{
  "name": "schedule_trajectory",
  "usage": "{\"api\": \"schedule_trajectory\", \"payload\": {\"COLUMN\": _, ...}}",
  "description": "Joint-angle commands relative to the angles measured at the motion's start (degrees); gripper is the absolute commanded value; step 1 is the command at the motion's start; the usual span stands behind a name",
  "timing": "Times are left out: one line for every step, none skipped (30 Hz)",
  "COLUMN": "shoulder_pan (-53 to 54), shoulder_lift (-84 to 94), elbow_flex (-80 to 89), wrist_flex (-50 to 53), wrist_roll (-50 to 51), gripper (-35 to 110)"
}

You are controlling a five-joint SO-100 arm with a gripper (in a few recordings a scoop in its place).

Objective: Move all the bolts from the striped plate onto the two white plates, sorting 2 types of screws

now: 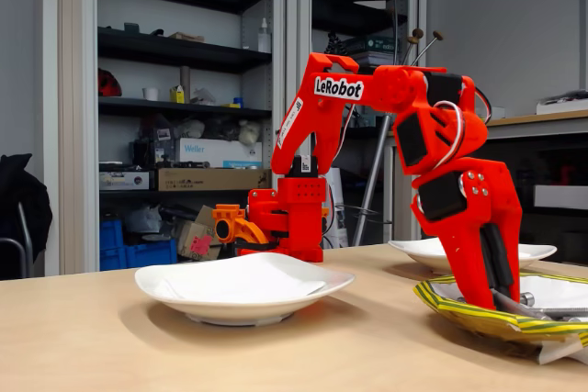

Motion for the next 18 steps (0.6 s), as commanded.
{"api": "schedule_trajectory", "payload": {"shoulder_pan": 1.2, "shoulder_lift": 1.5, "elbow_flex": -1.7, "wrist_flex": 0.1, "wrist_roll": -0.2, "gripper": 8}}
{"api": "schedule_trajectory", "payload": {"shoulder_pan": 1.2, "shoulder_lift": 1.5, "elbow_flex": -2.0, "wrist_flex": 0.3, "wrist_roll": -0.4, "gripper": 8}}
{"api": "schedule_trajectory", "payload": {"shoulder_pan": 1.2, "shoulder_lift": 1.5, "elbow_flex": -2.4, "wrist_flex": 0.5, "wrist_roll": -0.4, "gripper": 8}}
{"api": "schedule_trajectory", "payload": {"shoulder_pan": 1.3, "shoulder_lift": 1.5, "elbow_flex": -2.6, "wrist_flex": 0.8, "wrist_roll": -0.4, "gripper": 8}}
{"api": "schedule_trajectory", "payload": {"shoulder_pan": 1.3, "shoulder_lift": 1.5, "elbow_flex": -3.1, "wrist_flex": 1.0, "wrist_roll": -0.6, "gripper": 8}}
{"api": "schedule_trajectory", "payload": {"shoulder_pan": 1.3, "shoulder_lift": 1.5, "elbow_flex": -3.5, "wrist_flex": 1.4, "wrist_roll": -0.7, "gripper": 8}}
{"api": "schedule_trajectory", "payload": {"shoulder_pan": 1.3, "shoulder_lift": 1.5, "elbow_flex": -4.0, "wrist_flex": 1.8, "wrist_roll": -0.8, "gripper": 8}}
{"api": "schedule_trajectory", "payload": {"shoulder_pan": 1.3, "shoulder_lift": 1.5, "elbow_flex": -4.1, "wrist_flex": 2.0, "wrist_roll": -0.9, "gripper": 8}}
{"api": "schedule_trajectory", "payload": {"shoulder_pan": 1.3, "shoulder_lift": 1.7, "elbow_flex": -4.2, "wrist_flex": 2.1, "wrist_roll": -0.9, "gripper": 8}}
{"api": "schedule_trajectory", "payload": {"shoulder_pan": 1.3, "shoulder_lift": 1.8, "elbow_flex": -4.4, "wrist_flex": 2.4, "wrist_roll": -1.0, "gripper": 8}}
{"api": "schedule_trajectory", "payload": {"shoulder_pan": 1.3, "shoulder_lift": 1.8, "elbow_flex": -4.7, "wrist_flex": 2.6, "wrist_roll": -1.0, "gripper": 7}}
{"api": "schedule_trajectory", "payload": {"shoulder_pan": 1.4, "shoulder_lift": 1.9, "elbow_flex": -4.9, "wrist_flex": 2.9, "wrist_roll": -1.1, "gripper": 7}}
{"api": "schedule_trajectory", "payload": {"shoulder_pan": 1.4, "shoulder_lift": 1.9, "elbow_flex": -5.4, "wrist_flex": 3.3, "wrist_roll": -1.2, "gripper": 7}}
{"api": "schedule_trajectory", "payload": {"shoulder_pan": 1.4, "shoulder_lift": 1.8, "elbow_flex": -5.6, "wrist_flex": 3.5, "wrist_roll": -1.3, "gripper": 7}}
{"api": "schedule_trajectory", "payload": {"shoulder_pan": 1.4, "shoulder_lift": 1.8, "elbow_flex": -5.9, "wrist_flex": 3.7, "wrist_roll": -1.3, "gripper": 7}}
{"api": "schedule_trajectory", "payload": {"shoulder_pan": 1.4, "shoulder_lift": 1.8, "elbow_flex": -6.1, "wrist_flex": 3.8, "wrist_roll": -1.4, "gripper": 7}}
{"api": "schedule_trajectory", "payload": {"shoulder_pan": 1.4, "shoulder_lift": 1.8, "elbow_flex": -6.1, "wrist_flex": 3.8, "wrist_roll": -1.4, "gripper": 6}}
{"api": "schedule_trajectory", "payload": {"shoulder_pan": 1.4, "shoulder_lift": 1.8, "elbow_flex": -6.1, "wrist_flex": 3.9, "wrist_roll": -1.4, "gripper": 5}}
